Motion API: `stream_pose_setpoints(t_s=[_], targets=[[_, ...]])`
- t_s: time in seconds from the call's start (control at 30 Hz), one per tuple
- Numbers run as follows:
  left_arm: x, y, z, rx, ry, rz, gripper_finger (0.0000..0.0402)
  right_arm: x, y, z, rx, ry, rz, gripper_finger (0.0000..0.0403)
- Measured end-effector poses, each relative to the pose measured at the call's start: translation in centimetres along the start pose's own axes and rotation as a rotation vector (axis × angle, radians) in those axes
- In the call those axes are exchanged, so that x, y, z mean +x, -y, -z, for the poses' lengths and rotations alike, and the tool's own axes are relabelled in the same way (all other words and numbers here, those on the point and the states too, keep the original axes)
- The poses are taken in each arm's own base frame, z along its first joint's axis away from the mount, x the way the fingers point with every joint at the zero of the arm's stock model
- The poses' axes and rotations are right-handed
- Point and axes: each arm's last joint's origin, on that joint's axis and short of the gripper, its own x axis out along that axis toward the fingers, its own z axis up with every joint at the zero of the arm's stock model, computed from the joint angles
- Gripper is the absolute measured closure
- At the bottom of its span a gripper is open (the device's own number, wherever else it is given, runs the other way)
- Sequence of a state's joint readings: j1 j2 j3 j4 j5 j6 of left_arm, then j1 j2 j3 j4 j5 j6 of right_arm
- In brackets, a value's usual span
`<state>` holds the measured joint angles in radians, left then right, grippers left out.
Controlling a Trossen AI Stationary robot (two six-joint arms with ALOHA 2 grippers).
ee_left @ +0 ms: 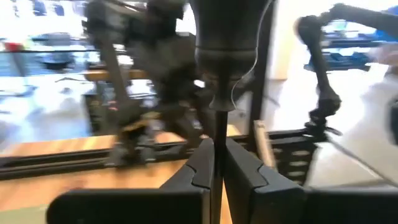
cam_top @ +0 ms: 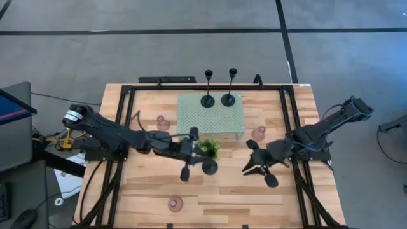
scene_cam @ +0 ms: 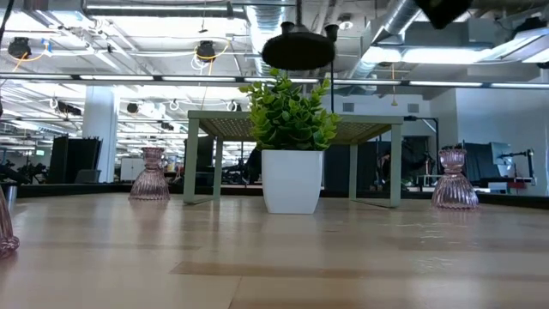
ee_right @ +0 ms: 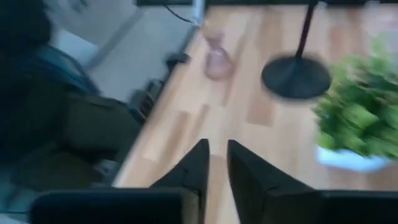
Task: Pick & Place candle stick holders
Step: Put the black candle holder on the shelf
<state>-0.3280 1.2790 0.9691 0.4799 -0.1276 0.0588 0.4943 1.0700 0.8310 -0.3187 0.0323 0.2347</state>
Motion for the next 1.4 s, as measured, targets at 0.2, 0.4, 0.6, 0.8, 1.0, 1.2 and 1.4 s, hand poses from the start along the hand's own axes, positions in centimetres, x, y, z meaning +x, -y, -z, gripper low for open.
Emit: stream_pose_setpoints(t_s=[0.2,0.4,0.6,0.8,1.0,1.2,1.4], targets=[[-2.9,-1.2,-2.6,0.105,-0.025,-0.231,0.0388,-0.6,-2.1,2.2,-0.126,-0.089,0.222,0.0394],[-4.5,-3.7,-4.0,0.175,-0.018,-0.386,0.0388,-0.8,-3.6,2.9,-0.151,-0.056,0.263,0.04],[-5.3,-7.1,-3.6,0.21,-0.11,-0.613,0.0388,0.0,-2.8,6.3,-0.083,-0.029,0.276,0.0402],[-6.1,-10.5,-3.5,0.195,-0.115,-0.77,0.0388,0.7,-1.5,10.0,0.02,0.063,0.26,0.0402],[-7.0,-13.5,-3.4,0.16,-0.106,-0.897,0.0388,0.8,-0.9,11.6,0.043,0.125,0.234,0.0402],[-7.7,-14.7,-2.0,0.124,-0.118,-0.942,0.0388,0.8,-0.8,11.7,0.04,0.137,0.248,0.0402],[-8.6,-15.3,0.4,0.09,-0.026,-0.935,0.0388,0.8,-0.7,11.7,0.039,0.138,0.256,0.0403]])
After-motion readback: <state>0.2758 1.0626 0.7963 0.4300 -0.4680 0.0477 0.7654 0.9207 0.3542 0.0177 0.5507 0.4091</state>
